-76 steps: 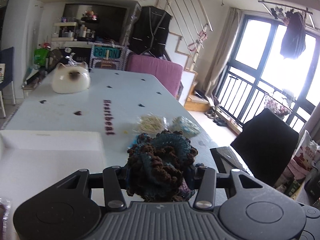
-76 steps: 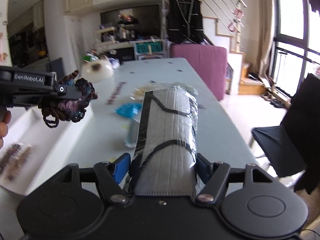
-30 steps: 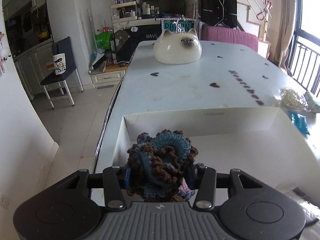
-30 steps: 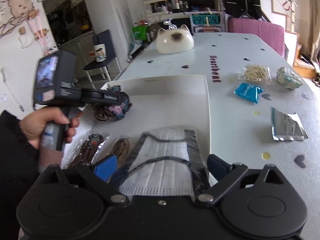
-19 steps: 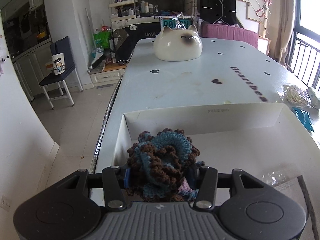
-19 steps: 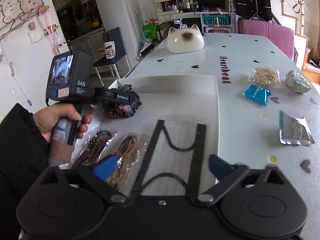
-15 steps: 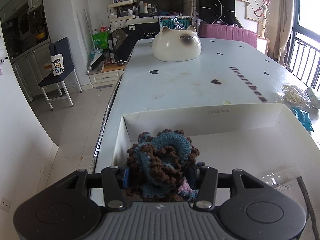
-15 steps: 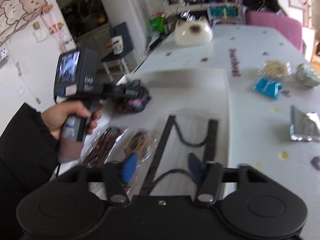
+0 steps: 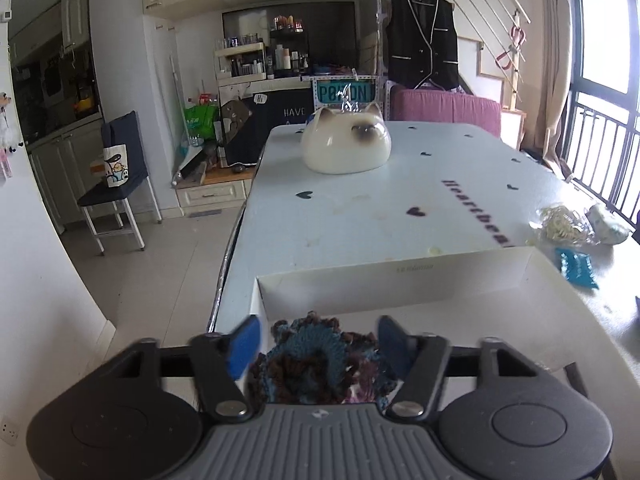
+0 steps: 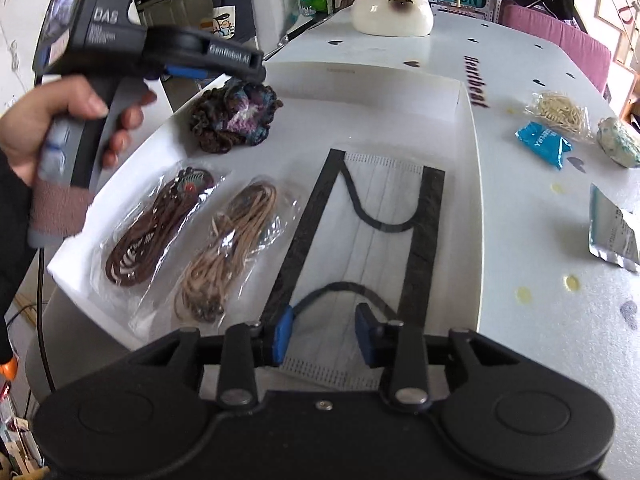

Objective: Organize soft objects
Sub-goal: 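Lower the scrunchie and wrapped mask into the tray and open both tools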

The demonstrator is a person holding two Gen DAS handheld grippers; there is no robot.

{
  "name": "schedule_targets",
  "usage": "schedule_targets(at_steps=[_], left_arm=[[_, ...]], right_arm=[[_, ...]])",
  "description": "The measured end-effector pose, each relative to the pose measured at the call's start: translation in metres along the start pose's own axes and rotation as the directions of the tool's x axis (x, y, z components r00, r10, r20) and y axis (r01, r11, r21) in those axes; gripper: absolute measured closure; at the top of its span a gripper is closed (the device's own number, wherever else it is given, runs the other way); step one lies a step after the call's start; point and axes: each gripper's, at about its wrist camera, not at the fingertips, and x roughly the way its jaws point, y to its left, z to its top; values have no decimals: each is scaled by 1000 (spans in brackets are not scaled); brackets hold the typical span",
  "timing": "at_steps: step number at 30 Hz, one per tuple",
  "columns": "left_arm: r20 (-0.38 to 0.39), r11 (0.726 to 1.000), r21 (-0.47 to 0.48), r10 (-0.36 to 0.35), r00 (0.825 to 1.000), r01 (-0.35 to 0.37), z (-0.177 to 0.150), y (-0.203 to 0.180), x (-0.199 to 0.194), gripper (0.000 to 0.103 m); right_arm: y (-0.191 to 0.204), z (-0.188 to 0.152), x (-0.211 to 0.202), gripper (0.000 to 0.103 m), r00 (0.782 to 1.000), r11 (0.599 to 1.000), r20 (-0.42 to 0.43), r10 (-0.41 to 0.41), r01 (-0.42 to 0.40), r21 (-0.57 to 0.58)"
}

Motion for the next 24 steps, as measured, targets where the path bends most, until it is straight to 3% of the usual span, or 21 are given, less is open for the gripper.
schedule_targets(at_steps=[3, 8, 14, 24], left_arm=[[-53, 1000, -8, -10, 999, 9, 3, -1, 2, 60], [-126, 998, 42, 46, 991, -41, -7, -5, 13, 65], [-121, 997, 57, 56, 991, -49, -14, -6, 8, 65], [-52, 999, -51, -10, 999, 7, -11, -2, -35, 60]], right_arm=[[0, -3, -3, 67, 1000, 1000, -8, 12, -12, -2], [-1, -7, -8, 66, 998, 998, -20, 53, -53, 21], [-6, -7, -22, 62, 998, 997, 26, 59, -61, 47], [-17, -9, -55, 55, 985, 994, 156, 72, -83, 65]])
